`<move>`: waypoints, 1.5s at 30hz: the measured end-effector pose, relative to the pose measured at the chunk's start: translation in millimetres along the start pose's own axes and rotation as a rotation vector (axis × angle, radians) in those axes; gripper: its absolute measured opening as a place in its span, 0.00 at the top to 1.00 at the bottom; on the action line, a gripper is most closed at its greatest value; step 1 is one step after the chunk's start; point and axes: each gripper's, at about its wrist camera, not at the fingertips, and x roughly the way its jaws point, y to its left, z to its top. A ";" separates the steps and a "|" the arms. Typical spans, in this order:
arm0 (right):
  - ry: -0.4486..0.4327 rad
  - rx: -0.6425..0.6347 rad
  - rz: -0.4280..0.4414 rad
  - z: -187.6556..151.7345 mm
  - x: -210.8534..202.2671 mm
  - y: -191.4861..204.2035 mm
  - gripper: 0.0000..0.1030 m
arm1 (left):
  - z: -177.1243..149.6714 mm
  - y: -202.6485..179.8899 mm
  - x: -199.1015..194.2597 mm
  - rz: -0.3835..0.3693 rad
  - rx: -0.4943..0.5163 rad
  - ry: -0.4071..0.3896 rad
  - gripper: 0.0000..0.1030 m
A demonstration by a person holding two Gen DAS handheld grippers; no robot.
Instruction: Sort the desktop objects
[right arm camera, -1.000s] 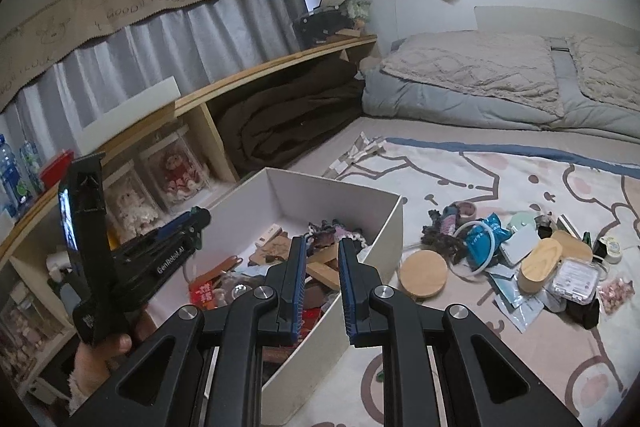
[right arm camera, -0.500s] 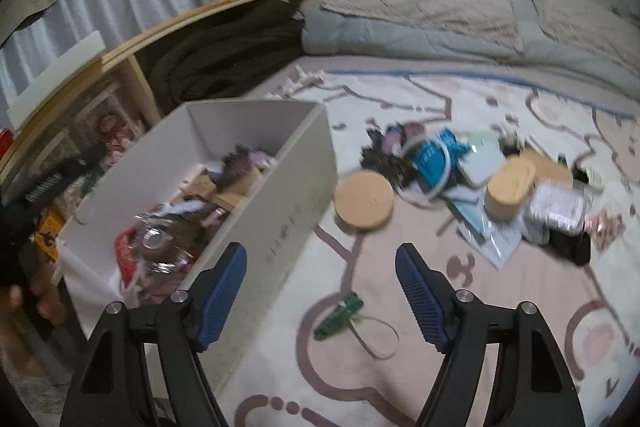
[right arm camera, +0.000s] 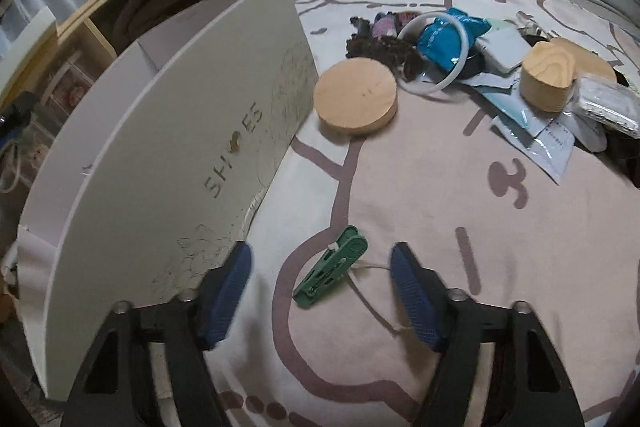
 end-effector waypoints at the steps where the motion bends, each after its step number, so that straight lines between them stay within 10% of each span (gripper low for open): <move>1: -0.001 -0.007 -0.005 -0.8 1.6 1.2 0.42 | 0.0 0.0 -0.4 -0.003 -0.001 0.000 0.79; 7: -0.024 -0.048 0.017 -7.4 2.8 4.8 0.78 | 0.2 -1.4 0.3 -0.003 -0.002 0.001 0.79; 12: -0.050 -0.080 0.019 -8.3 -2.7 12.1 0.86 | 0.2 -0.9 0.4 -0.004 -0.001 0.001 0.79; 35: -0.364 -0.221 0.082 41.6 -128.3 56.8 0.87 | -2.9 12.0 6.9 0.022 -0.029 0.019 0.79; 45: -0.365 -0.332 0.135 63.3 -135.5 105.6 0.87 | -9.7 26.9 24.0 0.086 -0.040 0.068 0.79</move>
